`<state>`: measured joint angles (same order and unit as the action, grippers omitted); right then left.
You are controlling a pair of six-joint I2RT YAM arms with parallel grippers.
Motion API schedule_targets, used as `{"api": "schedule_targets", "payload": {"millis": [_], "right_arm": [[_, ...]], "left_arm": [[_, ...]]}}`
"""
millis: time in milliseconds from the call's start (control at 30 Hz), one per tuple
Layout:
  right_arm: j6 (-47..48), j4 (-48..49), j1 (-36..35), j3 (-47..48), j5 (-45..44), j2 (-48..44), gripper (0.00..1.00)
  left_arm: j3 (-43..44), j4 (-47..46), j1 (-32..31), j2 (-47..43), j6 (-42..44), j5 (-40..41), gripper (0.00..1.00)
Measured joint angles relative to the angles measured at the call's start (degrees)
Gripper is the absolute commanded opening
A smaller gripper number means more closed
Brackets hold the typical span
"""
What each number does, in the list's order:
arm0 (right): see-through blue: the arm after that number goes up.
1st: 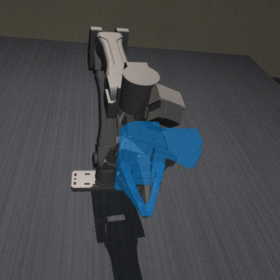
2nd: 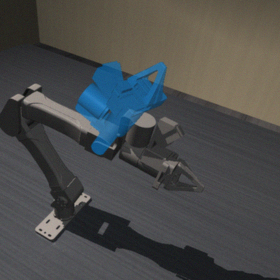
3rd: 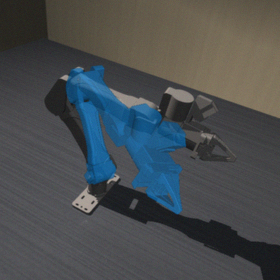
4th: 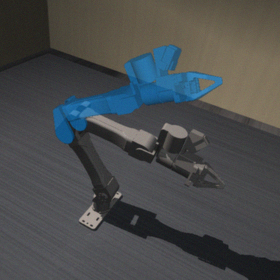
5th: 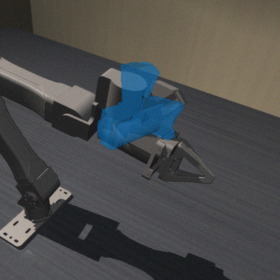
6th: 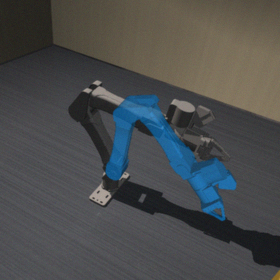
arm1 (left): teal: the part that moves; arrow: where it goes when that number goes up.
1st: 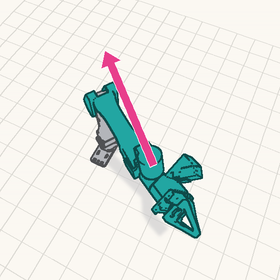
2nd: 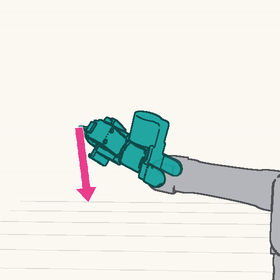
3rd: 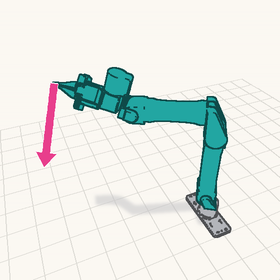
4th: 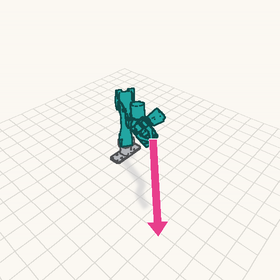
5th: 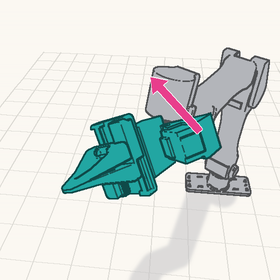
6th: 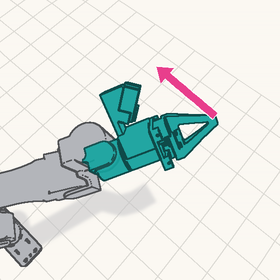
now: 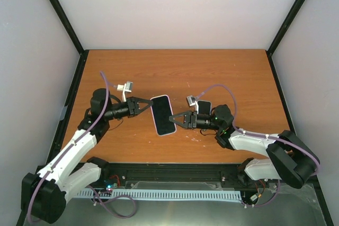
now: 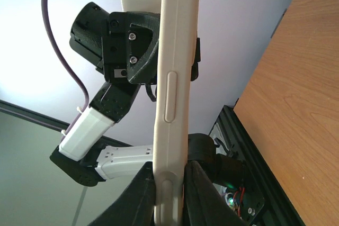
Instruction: Put the phone into the phone case
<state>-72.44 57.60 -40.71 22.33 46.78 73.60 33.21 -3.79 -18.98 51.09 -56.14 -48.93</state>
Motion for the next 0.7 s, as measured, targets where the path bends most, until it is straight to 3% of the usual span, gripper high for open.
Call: {"api": "schedule_targets", "payload": {"millis": [67, 167, 300, 700], "right_arm": [[-0.1, 0.0, 0.0, 0.0, -0.3, 0.4, 0.07], [-0.9, 0.0, -0.1, -0.2, -0.9, 0.7, 0.05], [-3.5, 1.6, -0.2, -0.3, -4.4, 1.2, 0.04], [-15.1, 19.8, -0.2, -0.3, -13.9, 14.2, 0.03]], "left_arm": [[0.3, 0.4, 0.0, 0.8, 0.2, 0.0, 0.09], [0.3, 0.9, 0.2, 1.3, 0.3, 0.0, 0.34], [0.3, 0.8, 0.0, 2.0, 0.3, -0.7, 0.51], [-10.3, -11.7, -0.1, 2.3, -7.6, -5.1, 0.68]]}}
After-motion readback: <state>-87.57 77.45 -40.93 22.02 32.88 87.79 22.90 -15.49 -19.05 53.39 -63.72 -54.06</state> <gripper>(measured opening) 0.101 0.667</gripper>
